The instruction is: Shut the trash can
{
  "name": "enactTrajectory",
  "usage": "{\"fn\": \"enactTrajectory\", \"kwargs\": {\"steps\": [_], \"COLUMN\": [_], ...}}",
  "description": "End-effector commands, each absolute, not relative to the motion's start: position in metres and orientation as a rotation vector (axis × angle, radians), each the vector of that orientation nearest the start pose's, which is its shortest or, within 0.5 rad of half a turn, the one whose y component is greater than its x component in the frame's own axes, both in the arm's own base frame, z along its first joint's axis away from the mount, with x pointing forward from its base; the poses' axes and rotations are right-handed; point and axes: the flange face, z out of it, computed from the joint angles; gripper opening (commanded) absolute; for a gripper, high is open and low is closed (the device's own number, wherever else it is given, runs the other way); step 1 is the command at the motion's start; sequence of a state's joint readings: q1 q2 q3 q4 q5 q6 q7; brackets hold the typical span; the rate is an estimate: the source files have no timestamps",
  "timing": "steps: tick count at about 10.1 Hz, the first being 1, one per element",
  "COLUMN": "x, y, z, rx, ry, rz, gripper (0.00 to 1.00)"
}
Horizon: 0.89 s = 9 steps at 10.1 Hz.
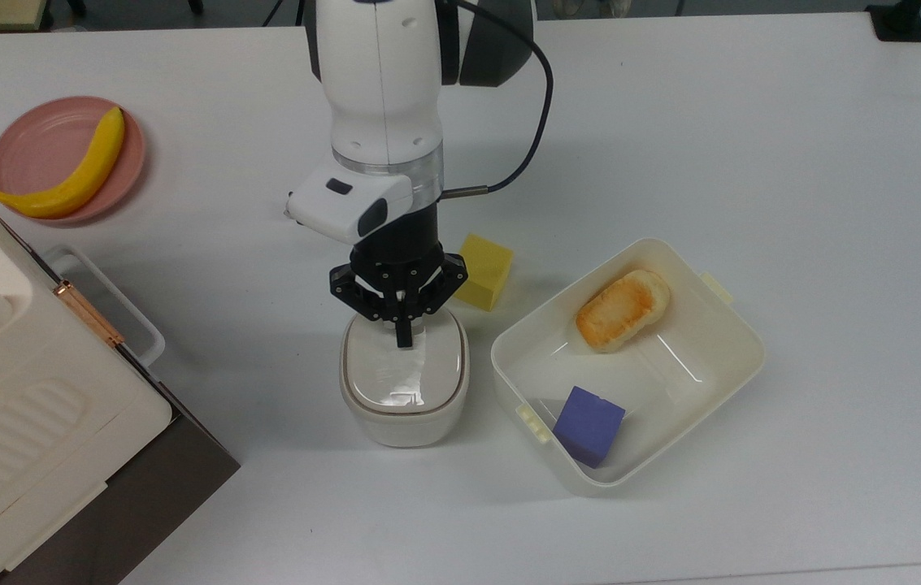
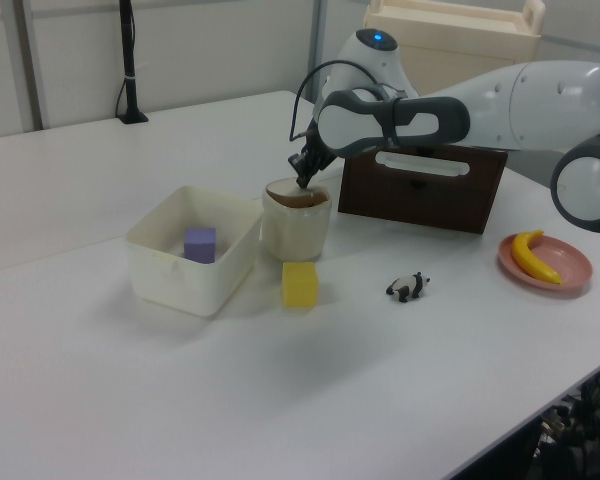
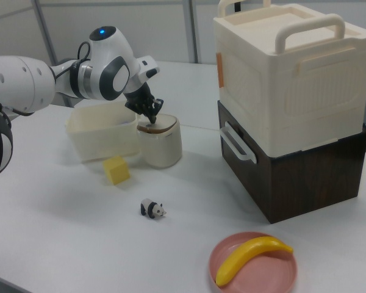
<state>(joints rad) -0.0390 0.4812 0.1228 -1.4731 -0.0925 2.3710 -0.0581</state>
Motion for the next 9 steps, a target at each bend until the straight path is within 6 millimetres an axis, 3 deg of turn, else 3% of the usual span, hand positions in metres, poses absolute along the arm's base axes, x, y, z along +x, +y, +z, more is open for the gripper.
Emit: {"fn": "enactTrajectory", "kwargs": {"steps": [1,3,4,7,8,9], "x": [0.725,0.726,0.726,0.696,0.677,0.664], "y": [0.06,0.066,0.06,0.041,0.033,0.03], "z": [0.418,0.405,0.416,0.477,0.503,0.517], "rx": [-3.105,-3.113,-3.115,-3.163,-3.188,-3.2], "ry": [-0.316,-0.342,-0.326,-0.272,-0.248,-0.238], "rz": [-0.566,-0.541,-0.555,-0.408,-0.303,-0.237], "gripper": [0.0,0.0,0.0,0.0,0.0,0.0]}}
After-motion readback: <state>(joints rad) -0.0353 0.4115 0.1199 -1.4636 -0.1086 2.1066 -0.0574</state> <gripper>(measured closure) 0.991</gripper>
